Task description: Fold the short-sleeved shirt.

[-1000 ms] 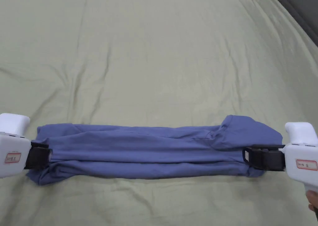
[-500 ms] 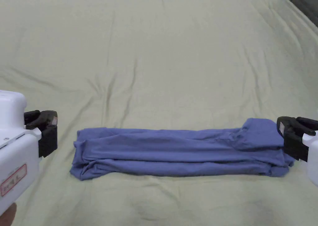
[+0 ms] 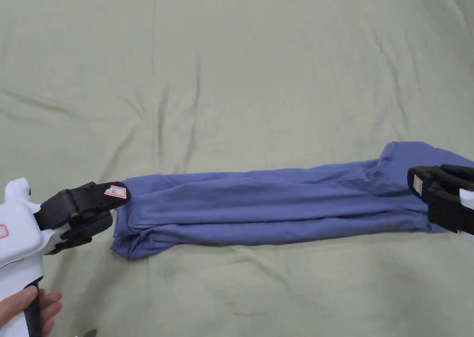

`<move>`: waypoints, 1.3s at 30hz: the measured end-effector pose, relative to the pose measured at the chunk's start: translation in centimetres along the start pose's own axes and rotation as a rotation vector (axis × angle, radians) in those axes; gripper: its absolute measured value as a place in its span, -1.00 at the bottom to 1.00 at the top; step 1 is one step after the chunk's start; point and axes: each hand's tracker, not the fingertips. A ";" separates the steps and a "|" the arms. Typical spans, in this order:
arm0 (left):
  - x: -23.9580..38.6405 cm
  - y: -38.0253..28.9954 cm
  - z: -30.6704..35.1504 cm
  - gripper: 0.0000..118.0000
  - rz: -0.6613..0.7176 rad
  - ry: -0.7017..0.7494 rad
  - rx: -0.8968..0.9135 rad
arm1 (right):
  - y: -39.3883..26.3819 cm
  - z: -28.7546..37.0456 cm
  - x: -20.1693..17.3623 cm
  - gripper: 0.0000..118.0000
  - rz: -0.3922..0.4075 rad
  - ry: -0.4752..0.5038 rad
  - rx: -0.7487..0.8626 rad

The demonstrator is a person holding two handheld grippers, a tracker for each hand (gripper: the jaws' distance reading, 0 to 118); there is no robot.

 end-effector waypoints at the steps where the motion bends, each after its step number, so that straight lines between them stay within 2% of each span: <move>1: -0.9 0.0 -0.9 0.51 -0.016 0.052 -0.023 | -0.1 -0.4 -0.2 -0.95 0.004 0.001 -0.014; 3: -2.3 0.3 -3.0 0.51 -0.044 0.166 -0.095 | -0.3 -1.3 -0.7 -0.95 0.004 0.006 -0.038; 5: -2.9 -0.5 -5.7 0.51 -0.066 0.195 -0.162 | -0.4 -2.1 -1.1 -0.95 0.009 0.015 -0.061; 7: -2.0 -0.8 -6.3 0.52 -0.082 0.107 -0.107 | -0.6 -2.9 -1.6 -0.95 0.007 0.026 -0.071; 8: -1.4 -1.2 -6.1 0.41 -0.104 0.061 -0.078 | -0.6 -3.3 -1.8 -0.95 0.004 0.035 -0.079; 9: -0.7 -1.2 -6.9 -0.37 -0.124 -0.019 -0.100 | -0.7 -3.6 -2.0 -0.95 0.001 0.045 -0.086; 10: -0.2 -1.5 -8.0 -0.88 -0.109 -0.038 -0.137 | -0.8 -3.9 -2.2 -0.95 0.000 0.052 -0.091; 13: 0.9 -1.8 -8.9 -0.88 -0.222 0.058 -0.220 | -0.7 -4.2 -2.7 -0.95 0.015 0.061 -0.107; 15: 0.1 -0.9 -7.2 -0.88 -0.173 0.040 -0.145 | -0.7 -3.8 -2.5 -0.95 0.025 0.063 -0.102; 17: -0.7 0.1 -4.2 -0.88 -0.142 0.091 -0.069 | -0.4 -3.7 -2.1 -0.95 0.019 0.072 -0.097; 19: -1.5 1.3 -1.5 -0.88 -0.113 0.062 -0.064 | -0.5 -3.7 -1.3 -0.95 0.018 0.075 -0.091; 22: -1.0 2.6 2.6 -0.88 -0.195 0.238 0.020 | -0.2 -3.9 -0.7 -0.95 0.019 0.072 -0.080; 24: -0.6 3.5 4.4 -0.88 -0.174 0.308 0.040 | 0.0 -4.0 -0.3 -0.95 0.011 0.077 -0.067; 26: 1.4 3.6 5.1 -0.88 -0.255 0.426 0.032 | 0.2 -4.4 0.0 -0.95 0.014 0.066 -0.064; 32: 10.3 0.6 -0.4 -0.88 -0.573 0.694 -0.063 | 0.4 -4.0 1.2 -0.95 -0.009 0.052 -0.041; 35: 13.8 -2.0 -5.3 -0.88 -0.697 0.628 -0.188 | 0.2 -3.3 2.1 -0.95 -0.027 0.041 -0.032; 39: 15.9 -4.9 -11.8 -0.88 -0.679 0.491 -0.280 | -0.3 -3.1 3.4 -0.95 -0.041 0.021 -0.040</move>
